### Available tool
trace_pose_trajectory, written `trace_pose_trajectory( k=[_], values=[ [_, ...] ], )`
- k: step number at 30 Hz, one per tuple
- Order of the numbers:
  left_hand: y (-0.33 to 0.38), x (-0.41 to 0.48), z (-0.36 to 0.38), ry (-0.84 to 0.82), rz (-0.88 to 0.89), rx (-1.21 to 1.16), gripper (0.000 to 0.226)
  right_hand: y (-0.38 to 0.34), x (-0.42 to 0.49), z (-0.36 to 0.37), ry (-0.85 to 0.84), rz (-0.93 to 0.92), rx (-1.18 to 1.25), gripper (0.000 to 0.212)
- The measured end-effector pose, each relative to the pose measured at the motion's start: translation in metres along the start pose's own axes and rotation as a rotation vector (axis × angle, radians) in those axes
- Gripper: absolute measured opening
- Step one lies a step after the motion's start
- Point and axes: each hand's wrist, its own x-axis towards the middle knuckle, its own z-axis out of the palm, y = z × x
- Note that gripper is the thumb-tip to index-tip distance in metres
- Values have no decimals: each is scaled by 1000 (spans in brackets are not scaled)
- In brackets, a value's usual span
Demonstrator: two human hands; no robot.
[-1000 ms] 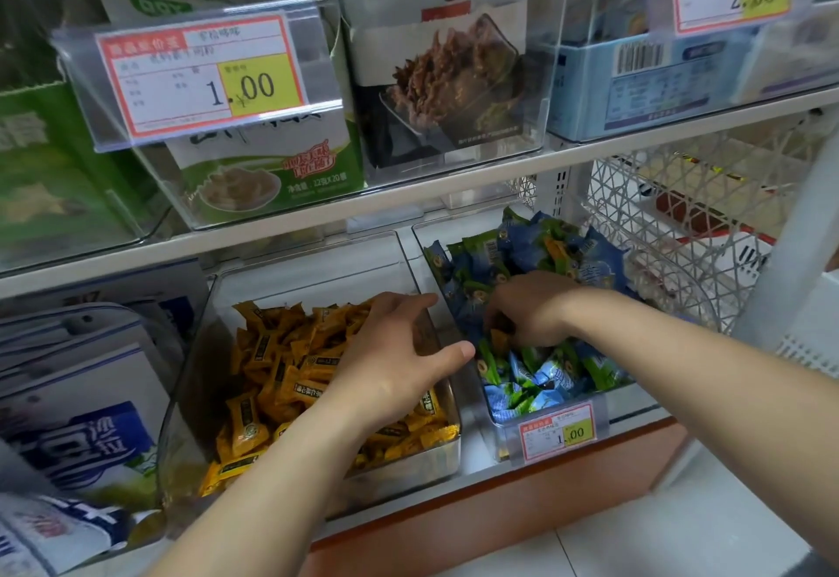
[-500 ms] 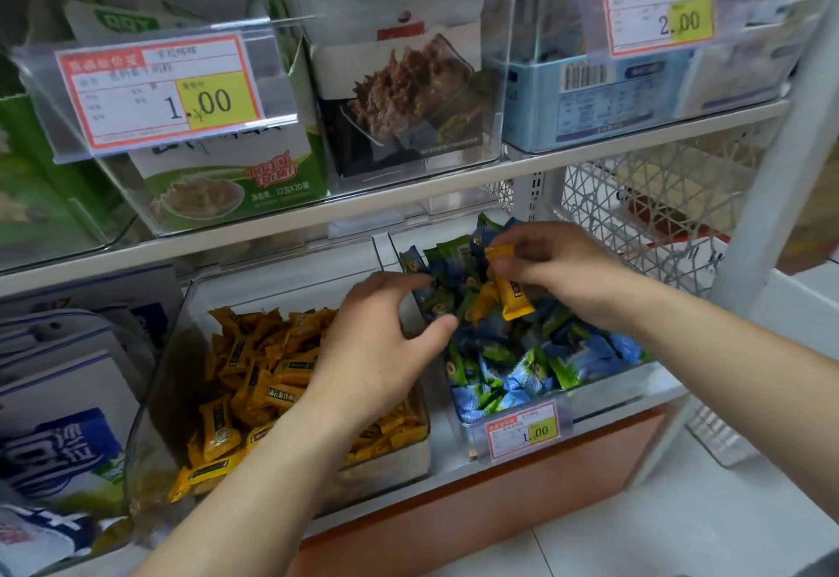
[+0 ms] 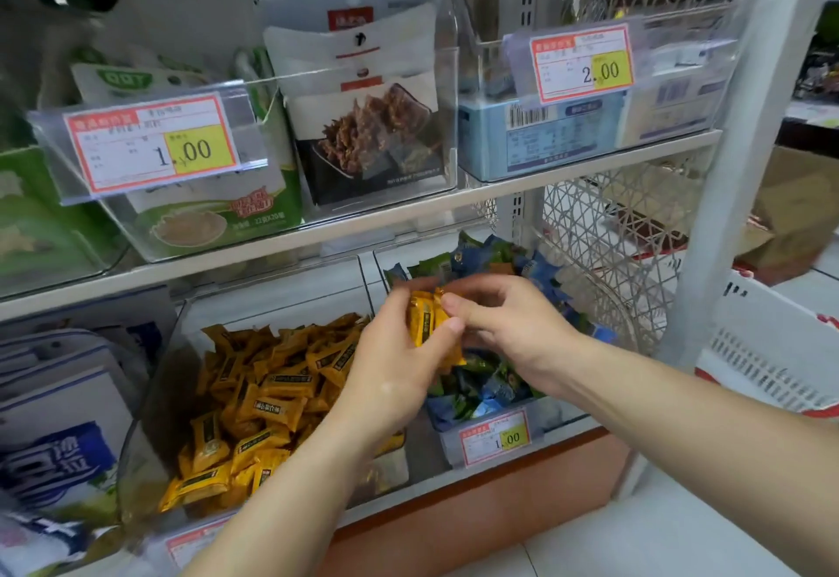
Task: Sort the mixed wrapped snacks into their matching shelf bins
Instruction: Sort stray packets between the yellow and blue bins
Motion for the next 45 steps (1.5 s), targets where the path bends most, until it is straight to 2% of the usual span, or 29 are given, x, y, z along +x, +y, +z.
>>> trace_pose_trajectory(
  k=[2, 4, 7, 9, 11, 14, 18, 21, 23, 27, 30, 32, 34, 37, 38, 41, 45],
  values=[
    [-4, 0, -18, 31, 10, 120, 29, -4, 1, 2, -78, 17, 9, 14],
    [-10, 4, -44, 90, 6, 313, 22, -12, 9, -7, -114, -46, -222, 16],
    [-18, 13, -82, 124, -15, 665, 28, -20, 30, -39, 87, -212, -809, 16],
    [-24, 20, -94, 77, -48, 845, 34, -20, 44, -61, 205, -234, -1034, 18],
    [-29, 22, -94, -2, -111, 868, 49, -15, 55, -78, 202, -207, -1195, 24],
    [-33, 20, -86, -42, -149, 756, 68, -1, 66, -84, 107, -128, -1445, 28],
    [-33, 17, -72, -17, -49, 677, 55, 9, 79, -69, 196, -70, -1622, 39],
    [-33, 14, -65, -29, -24, 653, 51, 13, 86, -61, 204, -48, -1548, 34],
    [-33, 13, -61, -33, -10, 645, 51, 13, 83, -59, 174, -114, -1381, 26],
    [-30, 10, -57, 25, 66, 585, 49, 3, 64, -48, 129, -229, -1039, 28],
    [-24, 8, -53, 79, 106, 510, 49, -13, 43, -27, 88, -273, -687, 33],
    [-18, 6, -49, 70, 109, 382, 51, -21, 30, -10, 45, -274, -506, 35],
    [-11, 2, -45, 49, 123, 211, 49, -23, 20, 6, 13, -259, -433, 34],
    [-7, -2, -46, 106, 198, 169, 29, -21, 9, 19, -106, -165, -213, 28],
    [-8, -3, -50, 131, 197, 196, 25, -22, 7, 20, -128, -147, -207, 24],
    [-20, -4, -72, 145, 99, 361, 21, -22, 9, 9, -49, -257, -550, 18],
    [-39, -1, -103, 141, -58, 597, 22, -21, 14, -21, 3, -253, -900, 18]
  ],
)
